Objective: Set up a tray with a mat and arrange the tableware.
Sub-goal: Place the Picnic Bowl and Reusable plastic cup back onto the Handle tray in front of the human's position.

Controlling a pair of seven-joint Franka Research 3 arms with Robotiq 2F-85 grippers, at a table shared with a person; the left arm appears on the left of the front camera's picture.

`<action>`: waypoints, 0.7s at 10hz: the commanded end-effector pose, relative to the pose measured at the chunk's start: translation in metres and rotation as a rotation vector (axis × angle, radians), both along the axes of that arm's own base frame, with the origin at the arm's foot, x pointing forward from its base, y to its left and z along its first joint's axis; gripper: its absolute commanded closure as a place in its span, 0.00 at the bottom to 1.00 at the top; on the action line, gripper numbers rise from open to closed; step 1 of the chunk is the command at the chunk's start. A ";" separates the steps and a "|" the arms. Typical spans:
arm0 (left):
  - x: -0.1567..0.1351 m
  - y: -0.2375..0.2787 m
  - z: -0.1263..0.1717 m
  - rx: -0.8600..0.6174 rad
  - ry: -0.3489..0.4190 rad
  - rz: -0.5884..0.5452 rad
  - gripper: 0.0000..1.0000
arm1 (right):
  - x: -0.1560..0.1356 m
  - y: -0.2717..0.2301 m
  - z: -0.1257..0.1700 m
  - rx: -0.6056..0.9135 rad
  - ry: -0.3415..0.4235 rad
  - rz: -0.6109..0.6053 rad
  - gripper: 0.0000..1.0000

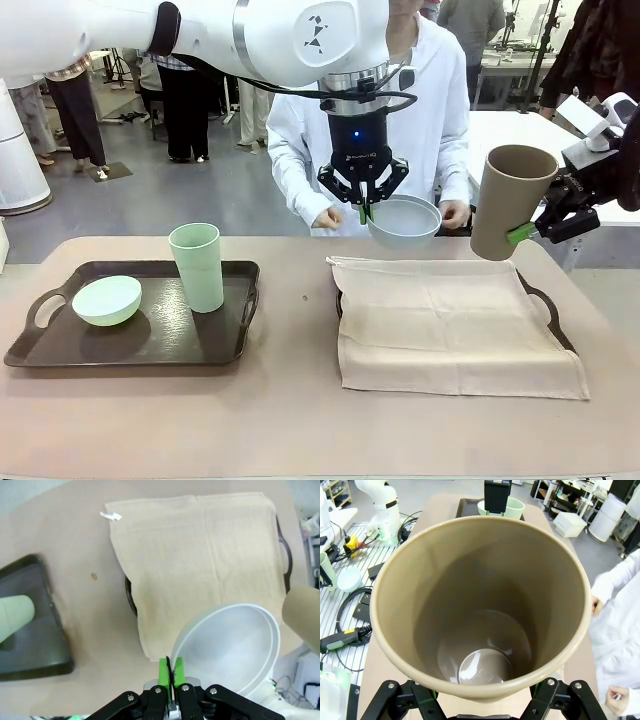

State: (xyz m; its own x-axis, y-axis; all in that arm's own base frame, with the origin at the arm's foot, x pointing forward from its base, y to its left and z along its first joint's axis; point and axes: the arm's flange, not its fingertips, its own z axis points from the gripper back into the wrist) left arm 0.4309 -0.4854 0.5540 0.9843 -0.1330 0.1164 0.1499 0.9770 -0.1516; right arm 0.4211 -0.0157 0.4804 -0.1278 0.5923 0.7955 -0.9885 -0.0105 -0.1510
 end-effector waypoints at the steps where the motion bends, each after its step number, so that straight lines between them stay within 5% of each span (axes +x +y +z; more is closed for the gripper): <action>1: 0.001 0.001 0.002 0.007 -0.007 -0.001 0.99 | -0.001 0.001 0.003 -0.002 -0.007 0.003 1.00; 2: 0.001 0.001 0.002 0.007 -0.007 -0.001 0.99 | -0.001 0.001 0.003 -0.002 -0.007 0.003 1.00; 3: 0.000 0.000 0.000 0.000 0.000 0.000 0.96 | 0.000 0.000 0.000 0.000 0.000 0.000 0.19; 7: 0.046 0.004 -0.074 -0.076 0.046 -0.060 0.96 | 0.046 -0.026 -0.081 0.092 0.072 0.030 0.19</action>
State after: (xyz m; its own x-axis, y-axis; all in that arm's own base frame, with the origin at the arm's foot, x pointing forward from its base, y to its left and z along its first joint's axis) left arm 0.4741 -0.4838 0.4940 0.9819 -0.1664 0.0908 0.1811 0.9651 -0.1892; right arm 0.4482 -0.0382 0.4086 -0.0895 0.5471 0.8323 -0.9951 -0.0141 -0.0977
